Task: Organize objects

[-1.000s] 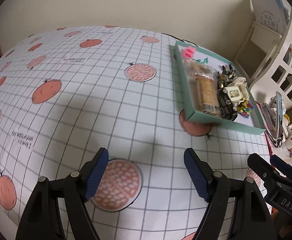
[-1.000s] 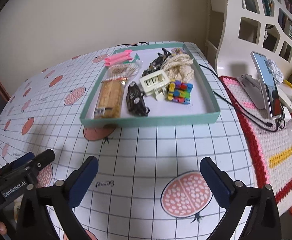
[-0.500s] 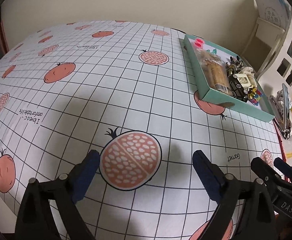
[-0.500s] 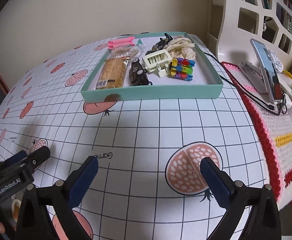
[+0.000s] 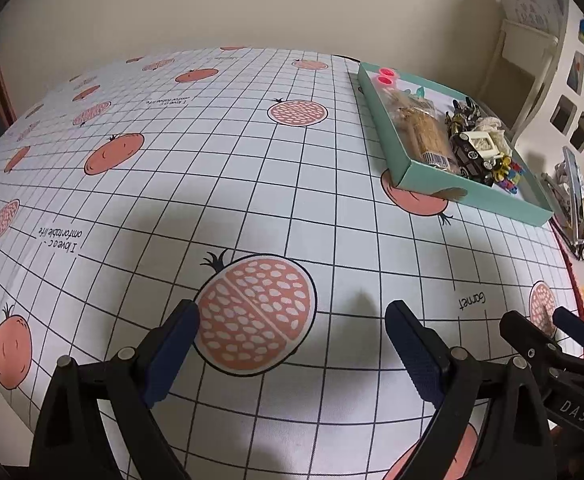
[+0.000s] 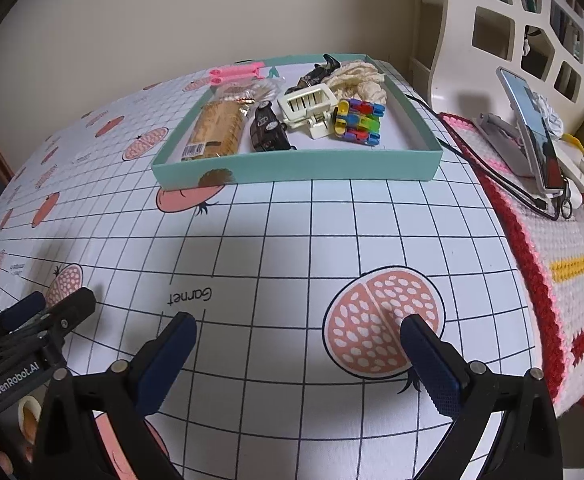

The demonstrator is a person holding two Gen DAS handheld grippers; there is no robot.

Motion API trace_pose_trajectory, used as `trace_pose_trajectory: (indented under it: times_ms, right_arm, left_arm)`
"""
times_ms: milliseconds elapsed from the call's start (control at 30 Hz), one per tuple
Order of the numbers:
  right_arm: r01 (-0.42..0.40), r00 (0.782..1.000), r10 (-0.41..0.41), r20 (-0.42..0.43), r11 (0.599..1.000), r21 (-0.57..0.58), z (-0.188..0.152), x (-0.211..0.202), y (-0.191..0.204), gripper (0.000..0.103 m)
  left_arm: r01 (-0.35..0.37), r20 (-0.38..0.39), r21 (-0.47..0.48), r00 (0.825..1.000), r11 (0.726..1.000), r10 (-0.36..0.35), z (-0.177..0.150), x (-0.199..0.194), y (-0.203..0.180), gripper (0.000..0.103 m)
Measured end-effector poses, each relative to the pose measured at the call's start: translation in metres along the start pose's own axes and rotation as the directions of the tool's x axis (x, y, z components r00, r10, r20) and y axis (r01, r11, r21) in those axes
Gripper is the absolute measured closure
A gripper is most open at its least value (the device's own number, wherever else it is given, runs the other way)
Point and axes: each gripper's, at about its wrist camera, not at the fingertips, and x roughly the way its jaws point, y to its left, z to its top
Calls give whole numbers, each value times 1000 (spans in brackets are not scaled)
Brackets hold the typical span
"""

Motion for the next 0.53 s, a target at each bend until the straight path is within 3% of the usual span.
trace_pose_trajectory:
  times_ms: [533]
  right_arm:
    - [1,1000,-1,-7,1000,6,0,2,-1,0]
  left_arm:
    - [-19,11,10,1000,1000,19,-2,0,-2,9]
